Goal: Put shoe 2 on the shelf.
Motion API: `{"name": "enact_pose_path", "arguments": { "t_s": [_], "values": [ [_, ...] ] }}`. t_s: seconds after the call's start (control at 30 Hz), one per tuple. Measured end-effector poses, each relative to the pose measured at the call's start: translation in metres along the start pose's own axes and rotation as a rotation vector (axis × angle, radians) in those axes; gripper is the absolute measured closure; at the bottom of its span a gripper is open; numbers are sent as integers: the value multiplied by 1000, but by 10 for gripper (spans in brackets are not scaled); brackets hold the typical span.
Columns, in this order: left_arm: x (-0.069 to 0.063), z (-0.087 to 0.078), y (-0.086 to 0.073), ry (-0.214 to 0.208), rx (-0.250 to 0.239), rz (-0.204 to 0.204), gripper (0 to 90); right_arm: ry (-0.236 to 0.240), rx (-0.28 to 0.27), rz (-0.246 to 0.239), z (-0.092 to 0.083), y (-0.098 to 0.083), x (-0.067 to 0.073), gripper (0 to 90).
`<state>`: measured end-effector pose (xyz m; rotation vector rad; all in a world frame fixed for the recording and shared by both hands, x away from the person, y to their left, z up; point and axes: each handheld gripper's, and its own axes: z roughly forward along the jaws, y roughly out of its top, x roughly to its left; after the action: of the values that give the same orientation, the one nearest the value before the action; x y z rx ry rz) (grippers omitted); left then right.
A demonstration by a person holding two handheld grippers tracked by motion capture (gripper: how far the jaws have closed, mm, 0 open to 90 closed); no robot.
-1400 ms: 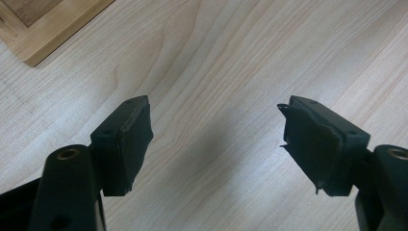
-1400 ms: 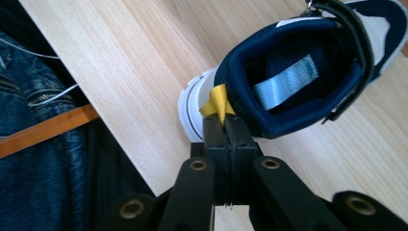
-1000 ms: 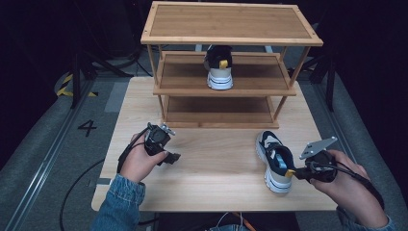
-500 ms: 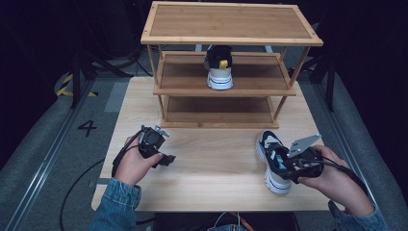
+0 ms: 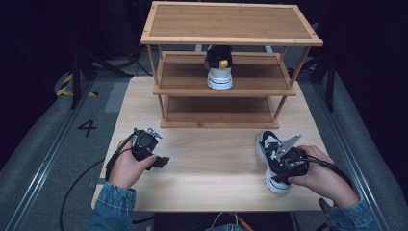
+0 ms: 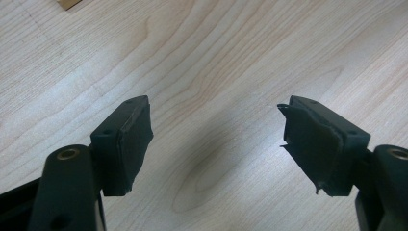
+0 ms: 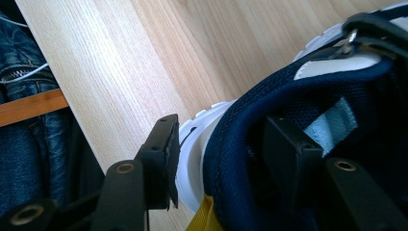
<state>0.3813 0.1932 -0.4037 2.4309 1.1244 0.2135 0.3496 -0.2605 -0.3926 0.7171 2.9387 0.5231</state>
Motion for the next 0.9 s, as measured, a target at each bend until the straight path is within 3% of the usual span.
{"name": "enact_pose_path", "arguments": {
  "t_s": [0.2, 0.57, 0.9],
  "values": [
    [-3, 0, 2, -66, -20, -14, 258, 33, 74, -13, 9, -1, 0, 617],
    [1, -3, 0, -46, -31, -21, 257, 48, 92, -9, 9, 2, 0, 686],
    [1, -2, 1, -35, -27, -25, 257, 28, 47, -37, -9, 14, 4, 685]
  ]
}}
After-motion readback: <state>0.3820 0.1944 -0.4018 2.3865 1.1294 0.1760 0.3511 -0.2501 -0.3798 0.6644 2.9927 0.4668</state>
